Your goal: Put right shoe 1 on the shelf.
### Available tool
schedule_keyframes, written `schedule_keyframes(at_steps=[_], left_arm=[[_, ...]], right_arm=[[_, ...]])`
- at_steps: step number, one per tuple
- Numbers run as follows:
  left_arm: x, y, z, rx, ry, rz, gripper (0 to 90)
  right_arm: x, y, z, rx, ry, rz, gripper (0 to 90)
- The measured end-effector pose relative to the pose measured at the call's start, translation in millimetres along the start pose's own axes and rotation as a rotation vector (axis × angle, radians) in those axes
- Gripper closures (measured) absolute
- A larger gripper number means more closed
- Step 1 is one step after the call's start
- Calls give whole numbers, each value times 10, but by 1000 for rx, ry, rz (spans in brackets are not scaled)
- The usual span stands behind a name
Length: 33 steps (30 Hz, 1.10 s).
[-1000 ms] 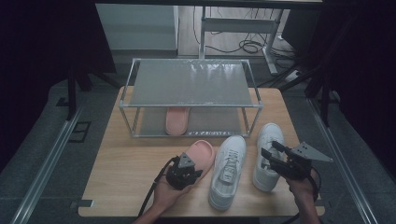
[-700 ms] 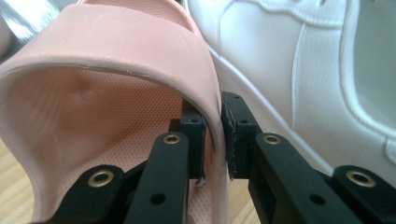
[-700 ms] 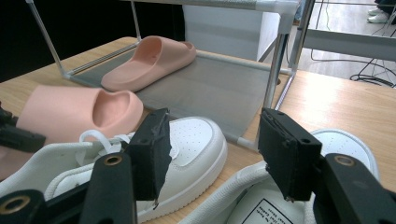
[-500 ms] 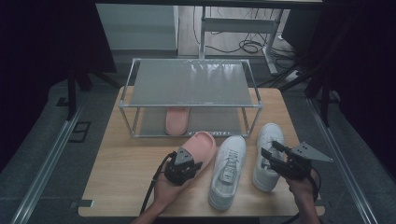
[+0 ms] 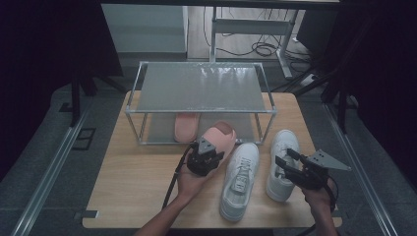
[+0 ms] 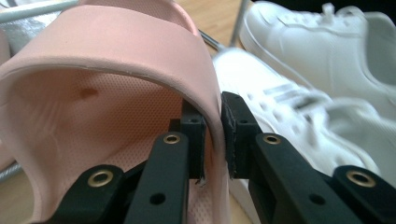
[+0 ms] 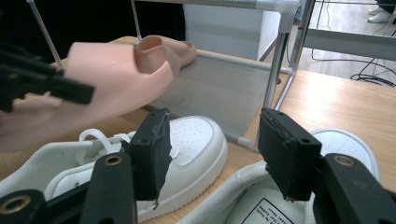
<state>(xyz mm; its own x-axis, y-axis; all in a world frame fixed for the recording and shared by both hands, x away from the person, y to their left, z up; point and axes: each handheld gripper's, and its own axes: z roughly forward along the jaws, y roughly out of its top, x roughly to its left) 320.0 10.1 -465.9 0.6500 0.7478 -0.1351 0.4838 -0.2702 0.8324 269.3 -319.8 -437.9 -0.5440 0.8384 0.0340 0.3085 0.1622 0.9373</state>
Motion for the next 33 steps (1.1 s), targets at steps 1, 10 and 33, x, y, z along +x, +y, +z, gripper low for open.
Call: schedule_keyframes(at_steps=[1, 10, 33], left_arm=[[0, 0, 0, 0, 0, 0, 804], [187, 230, 474, -33, 123, -65, 805], [425, 214, 963, -72, 259, -165, 802]], right_arm=[[0, 0, 0, 0, 0, 0, 446], [17, -6, 18, 6, 6, -4, 447], [14, -11, 18, 5, 6, 0, 446]])
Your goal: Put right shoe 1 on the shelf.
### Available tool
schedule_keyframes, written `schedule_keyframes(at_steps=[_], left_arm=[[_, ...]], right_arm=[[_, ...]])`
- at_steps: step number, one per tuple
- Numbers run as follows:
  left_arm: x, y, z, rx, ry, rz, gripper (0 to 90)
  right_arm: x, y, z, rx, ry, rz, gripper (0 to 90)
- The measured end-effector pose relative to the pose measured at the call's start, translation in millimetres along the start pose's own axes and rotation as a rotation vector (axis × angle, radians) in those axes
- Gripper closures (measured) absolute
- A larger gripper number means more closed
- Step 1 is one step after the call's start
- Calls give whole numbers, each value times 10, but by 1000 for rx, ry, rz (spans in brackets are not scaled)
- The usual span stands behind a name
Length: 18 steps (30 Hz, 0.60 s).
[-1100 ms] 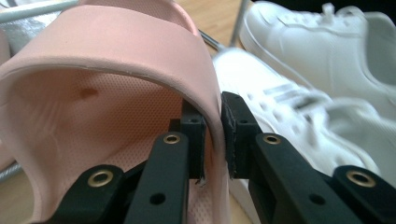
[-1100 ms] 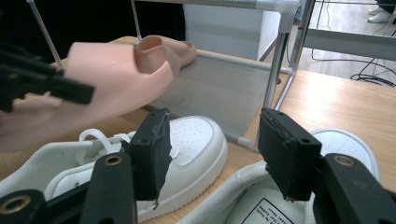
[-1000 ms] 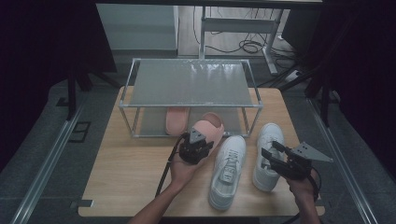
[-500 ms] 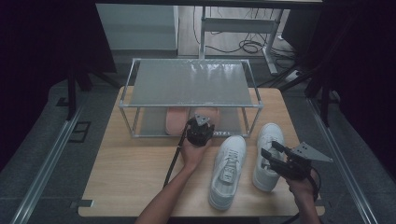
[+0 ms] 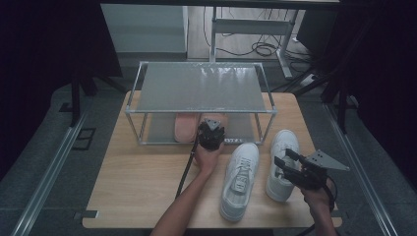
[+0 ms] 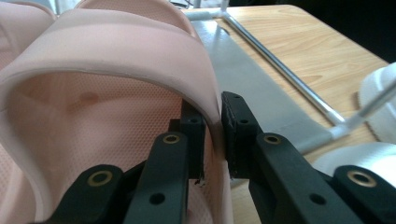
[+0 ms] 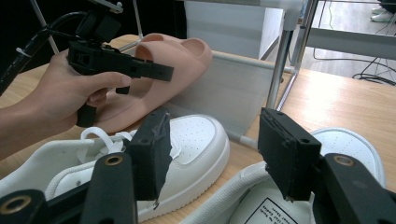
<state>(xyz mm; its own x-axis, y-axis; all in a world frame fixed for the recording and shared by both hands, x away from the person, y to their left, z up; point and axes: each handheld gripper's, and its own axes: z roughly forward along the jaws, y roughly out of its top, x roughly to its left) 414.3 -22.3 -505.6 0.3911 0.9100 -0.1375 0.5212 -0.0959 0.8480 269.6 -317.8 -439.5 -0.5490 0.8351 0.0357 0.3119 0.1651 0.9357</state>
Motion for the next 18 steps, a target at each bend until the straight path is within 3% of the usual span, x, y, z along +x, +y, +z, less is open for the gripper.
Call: schedule_keyframes(at_steps=[9, 14, 18], left_arm=[[17, 28, 181, 39, 24, -24, 783], [12, 83, 133, 32, 25, -20, 620], [63, 90, 32, 52, -6, -24, 534]], right_arm=[[13, 5, 0, -3, 3, -5, 446], [3, 5, -8, -5, 0, -5, 446], [8, 8, -10, -3, -1, -7, 446]])
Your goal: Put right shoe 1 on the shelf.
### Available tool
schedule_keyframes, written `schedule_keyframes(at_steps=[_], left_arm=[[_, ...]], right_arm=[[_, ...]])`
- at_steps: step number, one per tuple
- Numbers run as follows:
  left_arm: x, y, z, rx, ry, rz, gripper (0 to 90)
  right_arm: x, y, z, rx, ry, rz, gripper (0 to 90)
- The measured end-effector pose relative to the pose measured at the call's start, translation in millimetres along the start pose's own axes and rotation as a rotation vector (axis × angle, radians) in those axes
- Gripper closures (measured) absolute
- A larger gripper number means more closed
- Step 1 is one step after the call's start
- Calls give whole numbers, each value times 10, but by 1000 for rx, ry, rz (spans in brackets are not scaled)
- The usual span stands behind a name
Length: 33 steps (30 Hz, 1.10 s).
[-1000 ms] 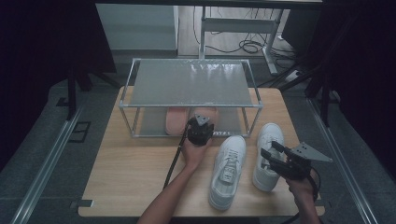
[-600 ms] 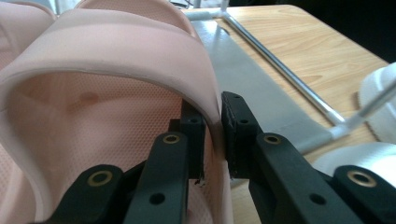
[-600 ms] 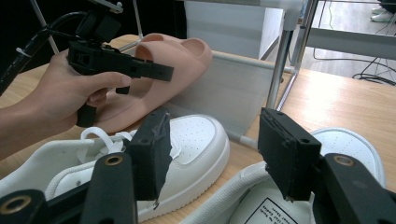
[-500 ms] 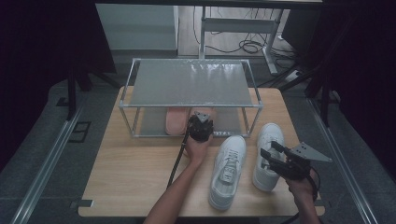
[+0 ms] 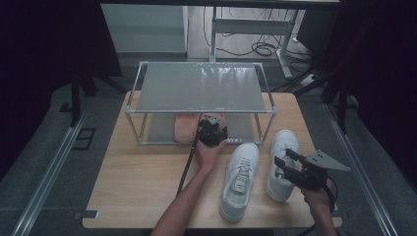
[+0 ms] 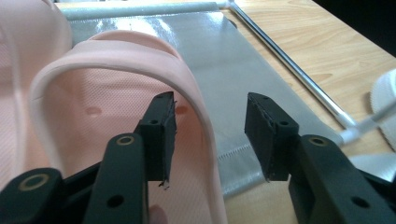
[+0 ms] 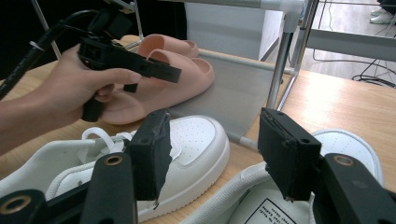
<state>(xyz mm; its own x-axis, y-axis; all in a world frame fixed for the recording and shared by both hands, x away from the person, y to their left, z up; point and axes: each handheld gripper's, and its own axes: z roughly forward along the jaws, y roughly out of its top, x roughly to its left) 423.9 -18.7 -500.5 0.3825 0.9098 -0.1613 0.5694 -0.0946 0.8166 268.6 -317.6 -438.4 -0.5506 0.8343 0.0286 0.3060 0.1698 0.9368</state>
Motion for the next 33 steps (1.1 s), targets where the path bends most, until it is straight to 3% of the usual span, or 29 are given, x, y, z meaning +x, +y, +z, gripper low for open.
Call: schedule_keyframes(at_steps=[4, 7, 13, 16, 22, 33], left_arm=[[42, -26, -103, 2, -19, -12, 512], [69, -56, -224, -9, -31, 1, 520], [112, -130, -413, -4, -77, 36, 631], [158, -182, -506, -5, -120, 57, 702], [222, -232, -610, 3, -154, 67, 801], [361, -385, -953, 20, -227, 123, 890]], right_arm=[[5, -1, 5, 2, 1, 0, 446], [11, -3, 15, 3, 0, -5, 446], [23, -4, 23, 5, 1, -6, 446], [18, -8, 27, 7, 0, -5, 446], [18, -10, 29, 8, -2, -5, 446], [13, -15, 37, 11, -8, -7, 446]])
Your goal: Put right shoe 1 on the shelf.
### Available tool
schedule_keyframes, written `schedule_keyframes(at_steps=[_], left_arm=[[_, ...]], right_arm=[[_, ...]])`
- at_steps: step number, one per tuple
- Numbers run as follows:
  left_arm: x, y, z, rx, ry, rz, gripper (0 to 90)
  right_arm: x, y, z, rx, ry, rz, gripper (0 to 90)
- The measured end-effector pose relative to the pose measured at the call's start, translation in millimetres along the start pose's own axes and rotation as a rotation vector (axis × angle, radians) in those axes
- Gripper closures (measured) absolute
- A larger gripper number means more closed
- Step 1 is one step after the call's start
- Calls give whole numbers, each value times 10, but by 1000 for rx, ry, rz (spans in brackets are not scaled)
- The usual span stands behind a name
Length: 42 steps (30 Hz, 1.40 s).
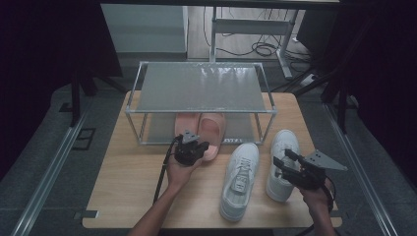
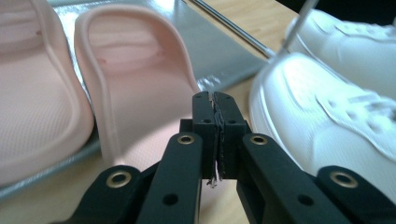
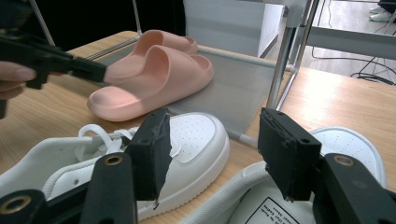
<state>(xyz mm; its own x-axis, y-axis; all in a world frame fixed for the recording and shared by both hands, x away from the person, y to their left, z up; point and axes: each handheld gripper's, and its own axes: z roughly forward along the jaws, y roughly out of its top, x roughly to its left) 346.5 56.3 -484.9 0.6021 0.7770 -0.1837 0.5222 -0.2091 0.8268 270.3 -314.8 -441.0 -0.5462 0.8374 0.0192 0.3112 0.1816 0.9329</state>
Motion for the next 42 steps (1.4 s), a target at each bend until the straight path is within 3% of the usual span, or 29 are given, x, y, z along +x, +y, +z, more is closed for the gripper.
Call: schedule_keyframes(at_steps=[7, 10, 14, 22, 34, 42], left_arm=[[3, -169, -179, 20, -36, 22, 900], [-4, -224, -201, 48, -69, 35, 900], [0, -290, -202, 70, -74, 42, 900], [-35, -362, -120, 99, -72, 57, 900], [-54, -289, 78, 130, -60, 89, 897], [-52, -267, 160, 143, -65, 89, 899]], right_arm=[[10, -5, 13, 6, 1, -1, 446], [19, -5, 23, 7, 2, -5, 445], [21, -15, 37, 14, 4, -3, 446], [24, -17, 41, 15, 3, -5, 446], [7, -20, 31, 12, 1, -1, 445], [11, -19, 32, 13, 2, -1, 445]])
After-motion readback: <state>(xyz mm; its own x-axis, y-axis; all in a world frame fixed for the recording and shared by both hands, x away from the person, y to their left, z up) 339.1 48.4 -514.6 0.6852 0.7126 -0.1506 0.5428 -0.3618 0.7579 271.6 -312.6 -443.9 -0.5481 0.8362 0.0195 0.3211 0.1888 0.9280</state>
